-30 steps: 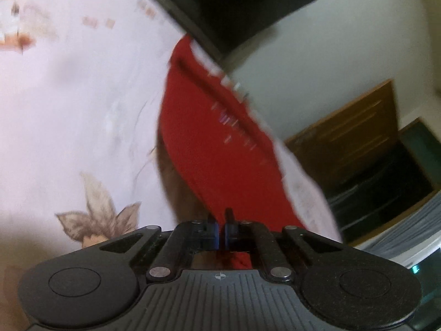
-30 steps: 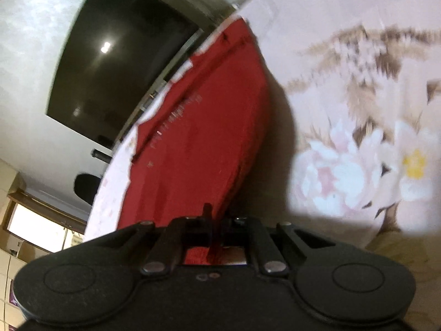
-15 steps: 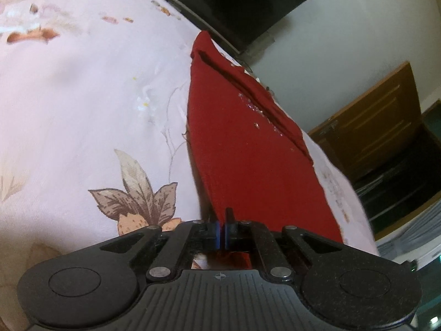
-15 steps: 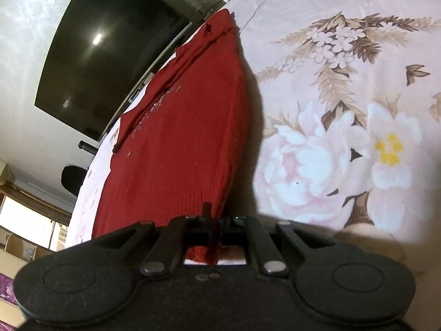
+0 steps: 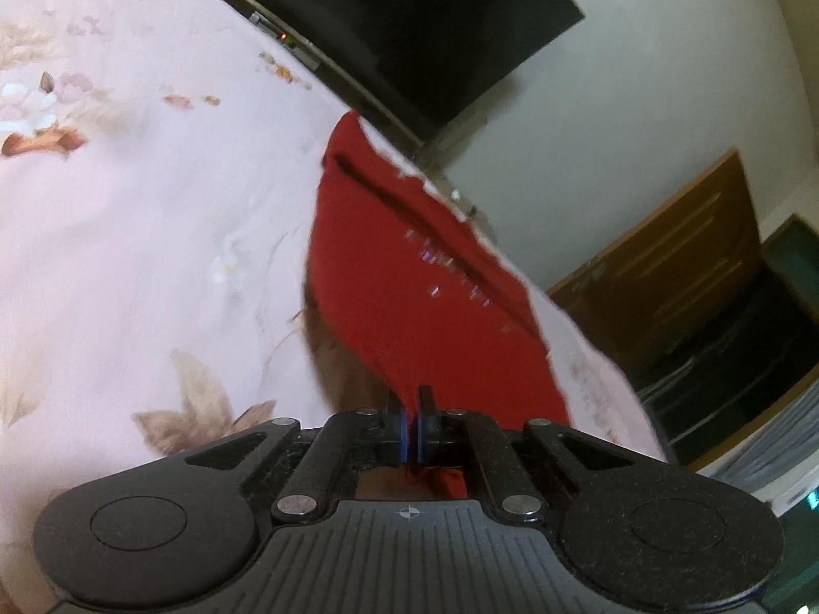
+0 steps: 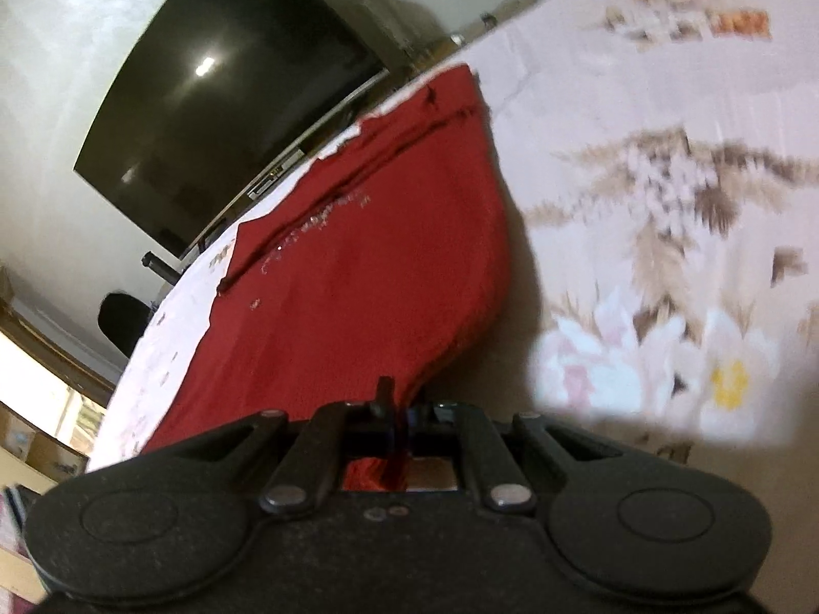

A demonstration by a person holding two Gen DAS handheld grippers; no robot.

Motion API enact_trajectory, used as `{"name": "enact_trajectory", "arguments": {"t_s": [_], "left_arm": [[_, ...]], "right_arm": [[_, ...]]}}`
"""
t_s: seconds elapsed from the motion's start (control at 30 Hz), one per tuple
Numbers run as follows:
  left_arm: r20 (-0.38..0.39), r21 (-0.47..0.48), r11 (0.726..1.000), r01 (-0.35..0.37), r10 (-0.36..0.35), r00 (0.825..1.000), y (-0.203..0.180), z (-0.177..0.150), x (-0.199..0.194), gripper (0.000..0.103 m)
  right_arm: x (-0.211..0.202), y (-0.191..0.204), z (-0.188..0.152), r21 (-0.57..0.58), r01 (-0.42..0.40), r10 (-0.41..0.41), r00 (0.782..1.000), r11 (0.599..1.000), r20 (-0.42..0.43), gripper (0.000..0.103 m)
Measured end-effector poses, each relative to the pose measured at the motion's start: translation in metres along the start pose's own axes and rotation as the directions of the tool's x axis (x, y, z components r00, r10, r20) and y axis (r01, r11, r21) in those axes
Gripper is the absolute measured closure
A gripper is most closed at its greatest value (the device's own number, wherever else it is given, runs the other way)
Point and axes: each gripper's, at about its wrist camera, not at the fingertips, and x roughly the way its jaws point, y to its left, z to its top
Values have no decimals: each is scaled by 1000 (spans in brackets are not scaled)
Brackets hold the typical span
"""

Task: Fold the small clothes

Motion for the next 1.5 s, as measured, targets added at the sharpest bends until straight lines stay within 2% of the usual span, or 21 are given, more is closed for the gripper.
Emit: {"name": "enact_trajectory", "arguments": {"t_s": [0.1,0.2,0.37,0.53,0.73,0.87,0.93,1.03,1.13,1.2,1.23,1.27,1.3,1.33,1.37,1.4,1.43,1.5], "left_arm": [[46,17,999,34,-35,998,-10,23,-2,100],[79,53,997,62,-67,995,-23,53,6,100],[123,133,988,84,-100,987,-48,114,39,100],[150,192,979,72,-102,983,-65,172,82,100],[146,230,973,22,-57,988,-69,228,153,100],[125,237,971,-12,-18,992,-67,251,208,100],[113,236,971,-30,3,994,-63,258,233,100],[81,244,963,-115,98,992,-56,264,273,100],[71,237,961,-140,127,989,-44,261,306,100],[104,249,949,-192,171,980,-37,257,323,100],[123,243,946,-215,190,974,-32,254,330,99],[144,233,947,-222,193,971,-28,250,333,98],[166,228,946,-229,194,967,-24,244,334,81],[191,234,941,-243,200,961,-22,239,334,42],[229,247,931,-267,212,950,-22,234,335,26],[253,256,929,-266,202,946,-22,232,332,21],[251,260,934,-246,181,951,-22,232,330,21],[240,291,918,-271,204,949,-25,239,333,22]], "right_arm": [[-5,13,14,-57,-1,4,999,998,54,98],[-10,26,43,-107,-16,29,992,994,121,98],[-1,45,101,-218,-18,59,982,976,182,98],[26,55,160,-266,-31,91,972,964,217,98],[84,51,227,-274,-63,124,970,960,211,98],[133,32,261,-235,-79,125,974,969,189,98],[156,20,274,-206,-88,125,976,975,176,98],[192,-2,290,-150,-103,123,983,983,135,98],[225,-19,298,-107,-92,102,991,990,90,98],[250,-27,301,-108,-86,92,994,990,56,92],[261,-32,301,-98,-88,92,995,991,42,83],[267,-36,301,-101,-82,88,995,991,54,65],[270,-38,300,-109,-69,78,994,992,79,52],[270,-39,299,-116,-44,57,992,992,114,24],[268,-40,296,-126,-21,40,988,992,151,21],[265,-42,292,-129,-30,52,984,991,170,24],[264,-44,291,-123,-50,70,984,991,165,32],[265,-45,287,-134,-55,75,986,989,148,41]]}}
